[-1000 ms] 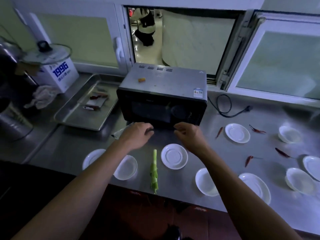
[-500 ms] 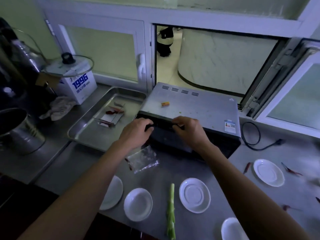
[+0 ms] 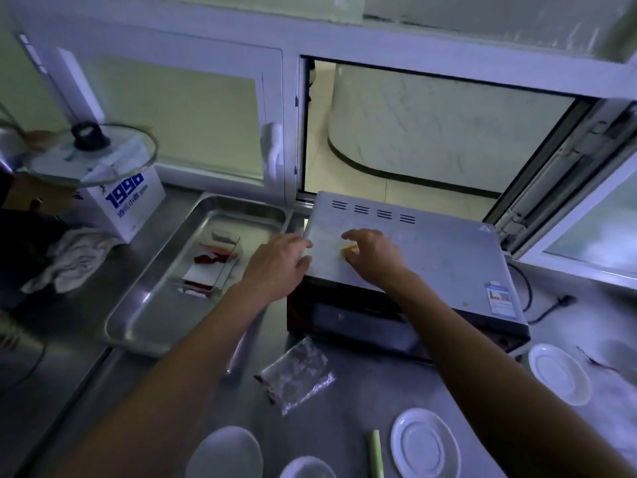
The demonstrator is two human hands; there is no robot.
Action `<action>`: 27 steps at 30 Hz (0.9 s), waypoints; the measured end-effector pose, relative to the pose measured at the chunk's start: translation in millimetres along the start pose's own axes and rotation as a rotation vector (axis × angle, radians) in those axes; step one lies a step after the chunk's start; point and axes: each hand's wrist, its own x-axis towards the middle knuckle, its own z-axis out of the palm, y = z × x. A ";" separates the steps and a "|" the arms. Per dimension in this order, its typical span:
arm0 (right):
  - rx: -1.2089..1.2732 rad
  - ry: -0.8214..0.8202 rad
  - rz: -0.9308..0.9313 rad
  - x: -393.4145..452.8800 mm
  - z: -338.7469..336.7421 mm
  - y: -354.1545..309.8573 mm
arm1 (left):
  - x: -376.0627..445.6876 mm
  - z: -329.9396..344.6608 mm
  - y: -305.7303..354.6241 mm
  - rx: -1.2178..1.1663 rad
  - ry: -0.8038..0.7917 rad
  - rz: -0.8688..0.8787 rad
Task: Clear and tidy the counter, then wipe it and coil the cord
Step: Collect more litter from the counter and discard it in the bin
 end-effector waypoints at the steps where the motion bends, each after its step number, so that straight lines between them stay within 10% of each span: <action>1: -0.025 -0.006 0.004 2.3 3.1 0.2 | 2.8 3.5 -4.2 -0.020 0.002 0.012; 27: 0.269 0.201 -0.088 -104.6 24.4 -20.7 | -67.2 19.0 -5.6 -0.212 0.203 -0.061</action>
